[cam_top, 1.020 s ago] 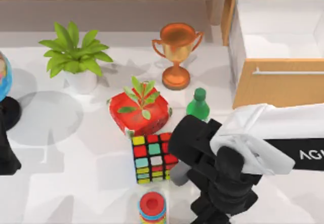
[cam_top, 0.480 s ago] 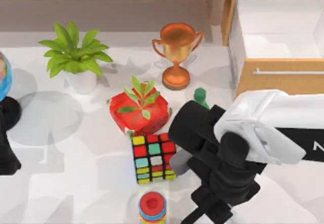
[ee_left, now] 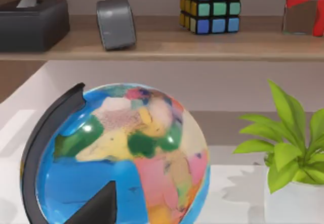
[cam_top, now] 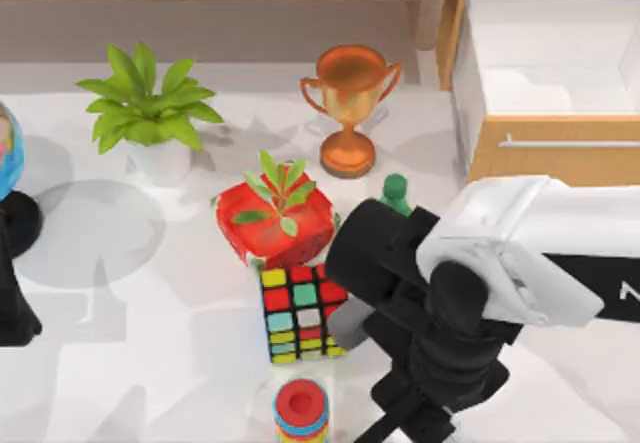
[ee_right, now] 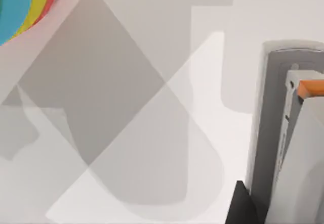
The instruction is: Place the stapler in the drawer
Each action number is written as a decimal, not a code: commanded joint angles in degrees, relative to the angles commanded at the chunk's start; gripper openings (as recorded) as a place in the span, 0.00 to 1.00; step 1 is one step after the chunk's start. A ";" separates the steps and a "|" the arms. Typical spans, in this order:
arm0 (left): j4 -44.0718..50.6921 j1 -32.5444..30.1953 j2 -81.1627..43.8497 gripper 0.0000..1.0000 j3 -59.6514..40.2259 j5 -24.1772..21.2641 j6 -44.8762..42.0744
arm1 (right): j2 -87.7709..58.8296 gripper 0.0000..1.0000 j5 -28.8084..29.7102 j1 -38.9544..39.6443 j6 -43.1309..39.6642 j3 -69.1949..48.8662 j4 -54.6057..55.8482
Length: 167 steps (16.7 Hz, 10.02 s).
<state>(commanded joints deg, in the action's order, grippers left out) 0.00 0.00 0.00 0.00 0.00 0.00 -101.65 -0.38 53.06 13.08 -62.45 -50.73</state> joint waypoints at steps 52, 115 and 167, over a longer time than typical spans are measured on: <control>0.00 0.00 0.00 1.00 0.00 0.00 0.00 | -41.07 0.98 0.32 -45.50 -4.43 -64.43 -24.57; 0.00 0.00 0.00 1.00 0.00 0.00 0.00 | -12.26 1.00 20.95 -34.35 -102.19 47.09 149.00; 0.00 0.00 0.00 1.00 0.00 0.00 0.00 | -23.06 0.00 13.47 -41.84 -102.03 15.59 127.97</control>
<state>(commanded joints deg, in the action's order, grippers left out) 0.00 0.00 0.00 0.00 0.00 0.00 -124.70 13.09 11.22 -88.95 -46.85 77.24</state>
